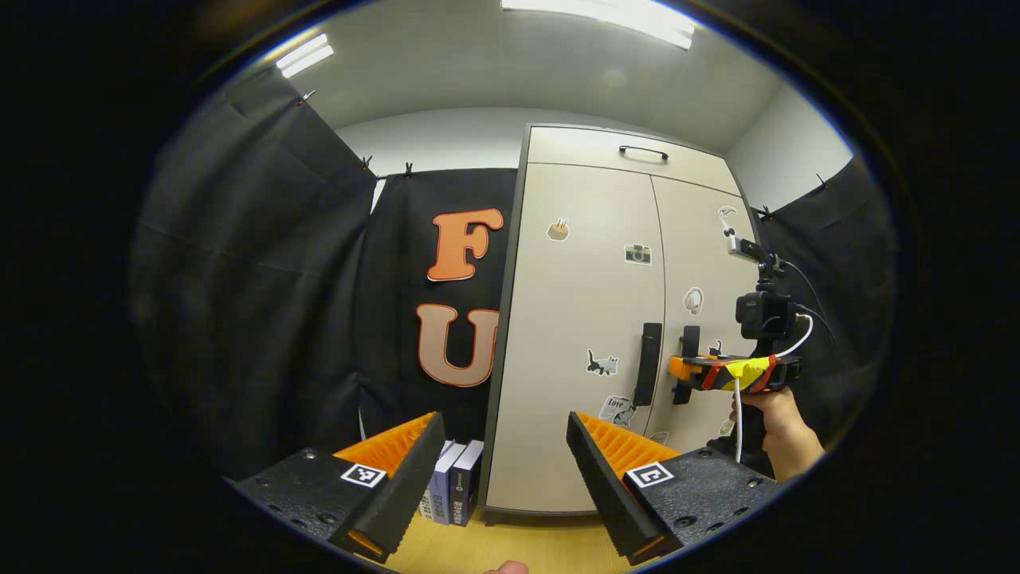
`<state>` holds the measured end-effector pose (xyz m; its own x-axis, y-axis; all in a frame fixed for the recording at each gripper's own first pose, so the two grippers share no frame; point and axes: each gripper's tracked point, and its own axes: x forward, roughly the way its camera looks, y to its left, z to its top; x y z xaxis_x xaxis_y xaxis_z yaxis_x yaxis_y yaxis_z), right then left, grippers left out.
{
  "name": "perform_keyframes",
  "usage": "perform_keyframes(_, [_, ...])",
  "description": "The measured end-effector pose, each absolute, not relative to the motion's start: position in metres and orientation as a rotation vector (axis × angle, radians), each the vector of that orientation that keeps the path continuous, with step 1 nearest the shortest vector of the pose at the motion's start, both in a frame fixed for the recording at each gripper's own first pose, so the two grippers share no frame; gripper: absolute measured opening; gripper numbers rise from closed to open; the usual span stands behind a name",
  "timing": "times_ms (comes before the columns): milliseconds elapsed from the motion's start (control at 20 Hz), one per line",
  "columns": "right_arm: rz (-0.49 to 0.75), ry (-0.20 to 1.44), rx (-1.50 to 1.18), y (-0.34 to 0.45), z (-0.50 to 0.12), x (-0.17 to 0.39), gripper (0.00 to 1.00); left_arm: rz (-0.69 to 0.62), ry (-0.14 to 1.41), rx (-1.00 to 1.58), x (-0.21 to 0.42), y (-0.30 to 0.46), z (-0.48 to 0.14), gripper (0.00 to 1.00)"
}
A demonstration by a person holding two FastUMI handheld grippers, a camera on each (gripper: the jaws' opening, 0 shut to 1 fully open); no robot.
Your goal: Open the right door of the double-door shoe cabinet with the right hand, and open the left door with the left hand.
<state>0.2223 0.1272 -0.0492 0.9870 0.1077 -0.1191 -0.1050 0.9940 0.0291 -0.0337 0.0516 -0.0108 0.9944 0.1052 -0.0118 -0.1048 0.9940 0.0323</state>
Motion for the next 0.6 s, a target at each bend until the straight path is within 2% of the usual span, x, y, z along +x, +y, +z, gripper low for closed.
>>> perform_keyframes(150, [0.107,0.131,0.016,0.127,-0.05,0.221,0.3,0.103,0.012,0.028,-0.038,0.053,-0.011,0.94])
perform_keyframes(200, [0.114,0.139,0.02,0.127,-0.05,0.218,0.3,0.11,0.011,0.028,-0.039,0.055,-0.011,0.91])
perform_keyframes(250, [0.122,0.147,0.022,0.127,-0.05,0.216,0.3,0.117,0.012,0.029,-0.04,0.058,-0.01,0.94])
perform_keyframes(600, [0.166,0.175,0.0,0.114,-0.044,0.173,0.3,0.122,0.011,0.025,-0.048,0.056,-0.008,0.94])
